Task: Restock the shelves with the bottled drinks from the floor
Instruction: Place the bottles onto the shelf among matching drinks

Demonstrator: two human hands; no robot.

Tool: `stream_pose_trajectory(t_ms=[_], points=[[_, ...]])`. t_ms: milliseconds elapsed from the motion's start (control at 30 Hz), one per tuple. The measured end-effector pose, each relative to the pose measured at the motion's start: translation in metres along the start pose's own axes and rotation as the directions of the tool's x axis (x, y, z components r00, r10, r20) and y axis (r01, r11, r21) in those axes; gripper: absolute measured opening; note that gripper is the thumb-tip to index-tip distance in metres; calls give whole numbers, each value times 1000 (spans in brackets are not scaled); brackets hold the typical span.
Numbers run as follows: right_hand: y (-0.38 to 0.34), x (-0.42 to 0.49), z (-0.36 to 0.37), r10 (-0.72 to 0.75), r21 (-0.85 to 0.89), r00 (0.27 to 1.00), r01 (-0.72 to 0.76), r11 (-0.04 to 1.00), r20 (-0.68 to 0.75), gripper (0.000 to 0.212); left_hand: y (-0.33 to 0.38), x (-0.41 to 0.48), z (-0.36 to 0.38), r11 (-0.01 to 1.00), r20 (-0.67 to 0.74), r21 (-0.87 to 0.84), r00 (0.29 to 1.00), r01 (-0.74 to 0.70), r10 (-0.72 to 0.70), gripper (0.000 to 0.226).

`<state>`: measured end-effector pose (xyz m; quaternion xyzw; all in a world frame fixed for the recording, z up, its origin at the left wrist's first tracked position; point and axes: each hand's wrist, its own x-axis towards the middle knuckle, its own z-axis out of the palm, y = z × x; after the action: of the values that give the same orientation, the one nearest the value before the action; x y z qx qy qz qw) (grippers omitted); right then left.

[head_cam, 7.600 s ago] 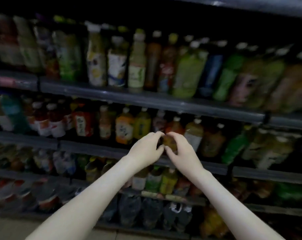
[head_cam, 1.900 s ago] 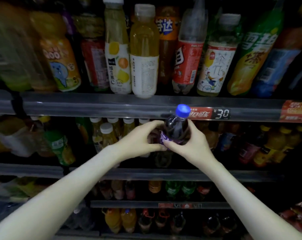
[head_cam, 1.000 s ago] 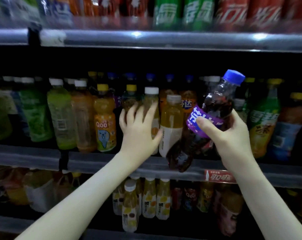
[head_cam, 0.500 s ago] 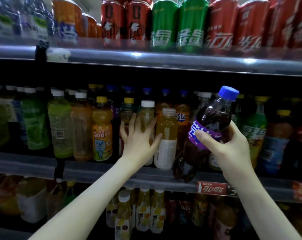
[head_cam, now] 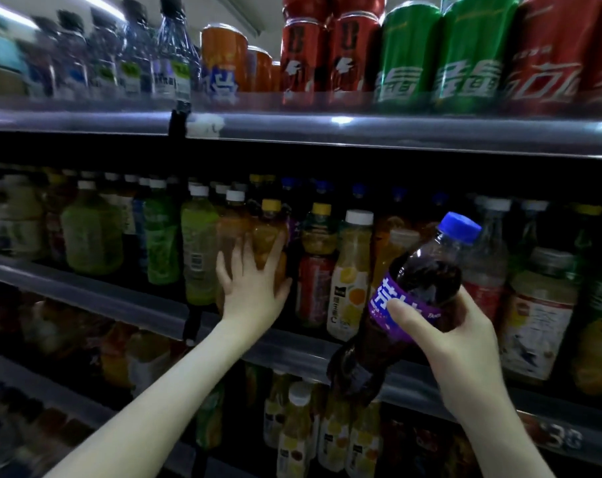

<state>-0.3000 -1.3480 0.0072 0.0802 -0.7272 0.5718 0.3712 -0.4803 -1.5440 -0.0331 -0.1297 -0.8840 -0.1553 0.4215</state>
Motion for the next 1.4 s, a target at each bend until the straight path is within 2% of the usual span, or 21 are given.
stream_pose_trajectory(t_ms=[167,267,367,500,633,700,767,800,900,967,1033,1067,1133,1233,1400], points=[[0,-1,23,11,-41,999,-13,999,-47,35,2,17,14,996,-96,-77,995,-46,38,87],[-3,-5,43,-16,-68,987,5,998,-159,34,6,21,17,962,-74,-271,997,-16,-5,103],[-6,-10,63,-32,-73,954,10,997,-297,34,6,18,15,889,-63,-458,998,-1,-31,106],[-7,-17,85,-55,-110,928,15,994,-368,34,1,8,4,733,-69,-679,998,-43,-6,99],[-13,-23,102,-117,-168,906,52,984,-408,33,-10,-6,-4,693,-79,-715,996,-86,42,82],[-17,-23,109,-147,-194,895,69,979,-421,35,-21,-14,-12,605,-4,-792,993,-75,119,67],[-20,-20,116,-198,-232,882,104,967,-428,40,-34,-22,-18,525,62,-850,979,-51,196,61],[-21,-18,120,-222,-245,875,124,961,-429,41,-41,-25,-19,502,71,-864,981,-31,183,62],[-23,-11,134,-253,-253,880,159,954,-403,41,-56,-29,-29,356,134,-927,991,120,15,59],[-23,-5,145,-248,-239,895,166,957,-371,42,-66,-26,-38,297,69,-950,994,92,-87,57],[-19,3,157,-229,-221,912,159,962,-341,43,-80,-20,-49,283,-23,-959,991,15,-130,44],[-16,8,164,-210,-207,921,147,967,-328,41,-88,-18,-54,292,-46,-956,988,-2,-144,45],[-8,21,177,-166,-194,937,109,975,-306,41,-102,-12,-64,315,-51,-949,983,6,-174,62],[5,42,196,-78,-204,950,15,979,-301,49,-119,-6,-75,319,15,-945,982,75,-188,79],[19,72,223,40,-260,963,-112,959,-267,63,-139,0,-83,322,139,-927,973,193,-185,79]])
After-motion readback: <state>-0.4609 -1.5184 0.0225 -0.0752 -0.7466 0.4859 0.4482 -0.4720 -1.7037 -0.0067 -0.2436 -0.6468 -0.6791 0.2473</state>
